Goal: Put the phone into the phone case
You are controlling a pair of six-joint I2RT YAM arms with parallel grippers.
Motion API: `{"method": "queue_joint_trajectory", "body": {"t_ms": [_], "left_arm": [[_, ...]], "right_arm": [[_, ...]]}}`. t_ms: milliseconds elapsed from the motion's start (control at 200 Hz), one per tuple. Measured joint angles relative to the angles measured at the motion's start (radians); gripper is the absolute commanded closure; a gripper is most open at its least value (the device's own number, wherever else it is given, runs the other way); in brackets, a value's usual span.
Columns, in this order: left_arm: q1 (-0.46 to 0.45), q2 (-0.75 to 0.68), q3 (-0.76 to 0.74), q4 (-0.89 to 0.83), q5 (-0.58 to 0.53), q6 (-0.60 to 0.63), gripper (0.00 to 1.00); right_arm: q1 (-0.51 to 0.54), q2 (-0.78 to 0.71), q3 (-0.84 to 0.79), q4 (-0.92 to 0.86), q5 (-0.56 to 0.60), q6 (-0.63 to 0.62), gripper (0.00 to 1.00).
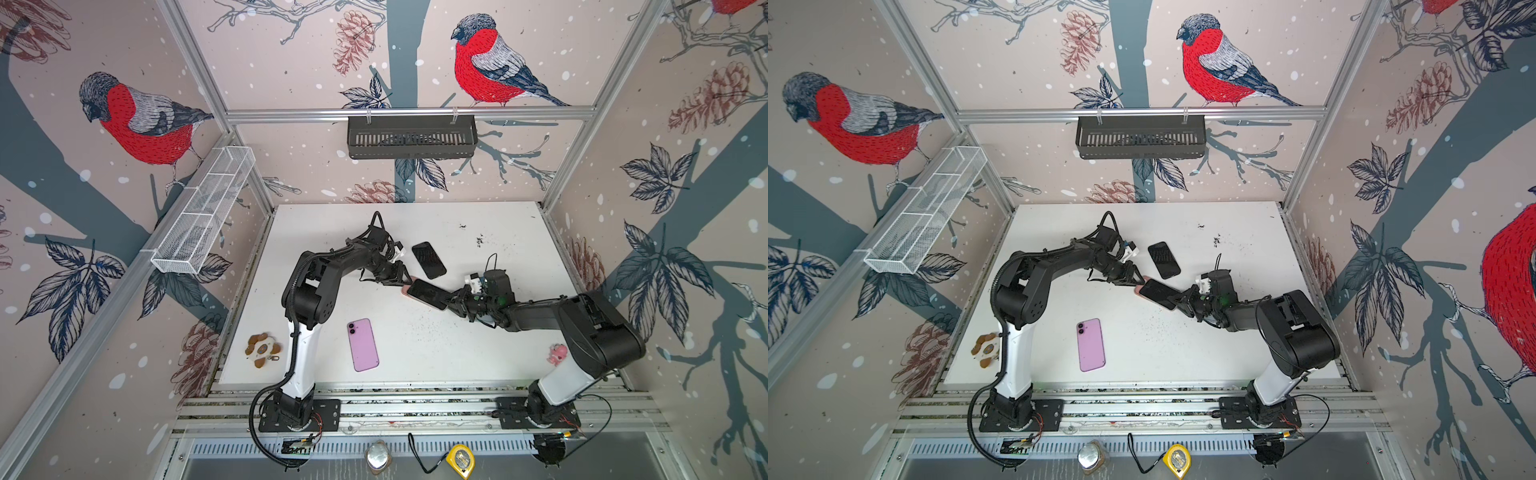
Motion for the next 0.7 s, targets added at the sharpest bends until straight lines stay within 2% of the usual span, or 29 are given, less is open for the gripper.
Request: {"method": "queue_joint_trajectory", "body": {"t_ms": [450, 700], "left_arm": [[-0.010, 0.003, 0.010, -0.018, 0.000, 0.024, 0.60], [-0.010, 0.003, 0.015, -0.026, -0.013, 0.031, 0.60]], "right_arm": [[0.016, 0.031, 0.053, -0.035, 0.000, -0.030, 0.80], [0.060, 0.034, 0.071, -0.058, 0.009, -0.052, 0.80]]}}
